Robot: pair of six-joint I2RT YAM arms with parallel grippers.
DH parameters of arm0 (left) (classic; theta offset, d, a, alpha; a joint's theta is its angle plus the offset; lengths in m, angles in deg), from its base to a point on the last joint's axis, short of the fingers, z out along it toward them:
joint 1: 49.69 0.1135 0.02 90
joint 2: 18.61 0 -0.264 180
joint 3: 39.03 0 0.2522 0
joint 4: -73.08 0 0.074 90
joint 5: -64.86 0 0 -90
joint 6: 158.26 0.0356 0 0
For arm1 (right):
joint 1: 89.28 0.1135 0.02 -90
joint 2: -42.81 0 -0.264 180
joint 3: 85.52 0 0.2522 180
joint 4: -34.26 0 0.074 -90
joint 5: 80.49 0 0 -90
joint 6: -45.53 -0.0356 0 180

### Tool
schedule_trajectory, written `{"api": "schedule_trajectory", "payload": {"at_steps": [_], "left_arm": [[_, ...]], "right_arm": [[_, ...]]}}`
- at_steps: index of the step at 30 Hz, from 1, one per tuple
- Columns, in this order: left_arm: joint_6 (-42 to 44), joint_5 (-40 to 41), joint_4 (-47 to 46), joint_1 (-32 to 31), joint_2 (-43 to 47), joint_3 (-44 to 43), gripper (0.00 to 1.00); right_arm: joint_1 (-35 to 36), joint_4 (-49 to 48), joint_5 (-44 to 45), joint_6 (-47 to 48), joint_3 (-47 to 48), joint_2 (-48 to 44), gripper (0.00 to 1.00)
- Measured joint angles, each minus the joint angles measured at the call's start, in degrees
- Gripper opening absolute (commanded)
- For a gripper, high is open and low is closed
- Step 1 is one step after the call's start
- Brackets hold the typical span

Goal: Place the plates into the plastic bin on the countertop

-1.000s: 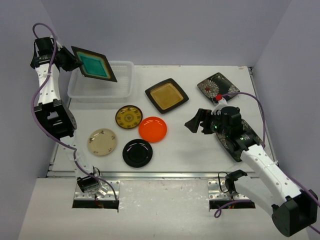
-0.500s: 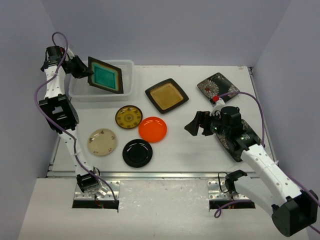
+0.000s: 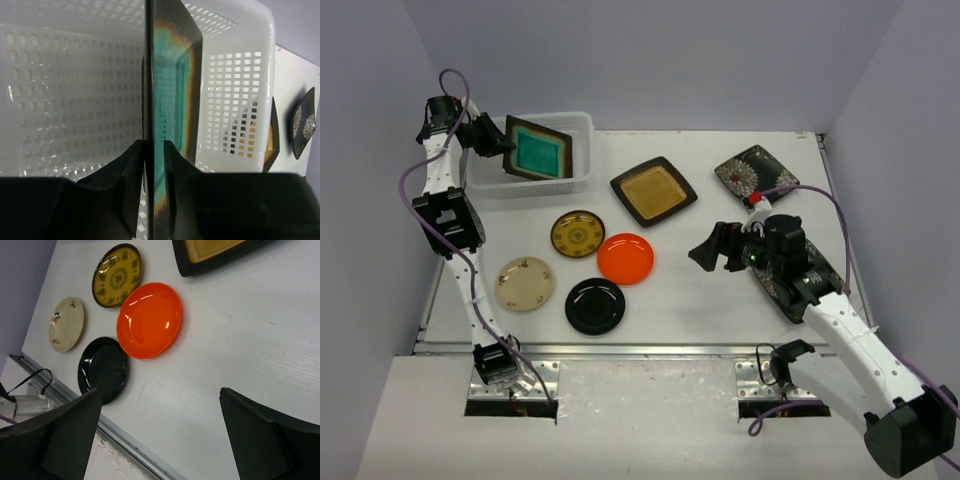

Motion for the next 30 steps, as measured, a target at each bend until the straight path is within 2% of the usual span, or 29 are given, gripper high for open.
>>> {"api": "schedule_trajectory", "payload": {"at_steps": [3,8,10,11,12,18,22,25,28,30], "left_arm": [[0.0,2.2,0.7,-0.2,-1.7,-0.8,0.42],[-0.2,7.7,-0.4,-0.3,-0.3,3.8,0.52],[-0.4,9.6,-0.3,-0.3,0.8,5.6,0.6],[-0.5,10.1,-0.2,-0.3,1.2,5.8,0.88],[-0.7,10.5,-0.3,-0.3,1.8,5.8,1.0],[-3.1,12.1,-1.6,-0.4,10.8,6.1,1.0],[-6.6,14.3,-4.6,-0.3,23.0,12.9,1.0],[-12.8,15.6,-10.3,0.6,36.9,26.6,1.0],[-22.4,11.4,-21.0,4.6,56.8,50.6,1.0],[-26.8,9.7,-23.7,8.6,68.8,62.3,1.0]], "right_arm": [[0.0,-0.3,-0.2,-0.4,-0.6,1.3,0.99],[0.0,-1.4,-0.7,-1.1,-0.8,4.8,0.99],[0.0,-2.4,-0.9,-1.5,-0.8,6.6,0.99],[0.0,-2.8,-1.0,-1.6,-0.8,7.7,0.99],[0.0,-3.2,-1.0,-1.7,-0.7,9.0,0.99],[0.0,-3.3,0.5,-2.3,1.3,18.2,0.99],[0.0,-5.0,3.6,-5.1,4.4,25.8,0.99],[0.0,-7.8,7.3,-10.5,7.5,33.4,0.99],[-0.5,-15.1,9.9,-16.0,9.3,41.6,0.99],[-1.0,-20.7,10.3,-20.5,9.5,46.4,0.99]]}}
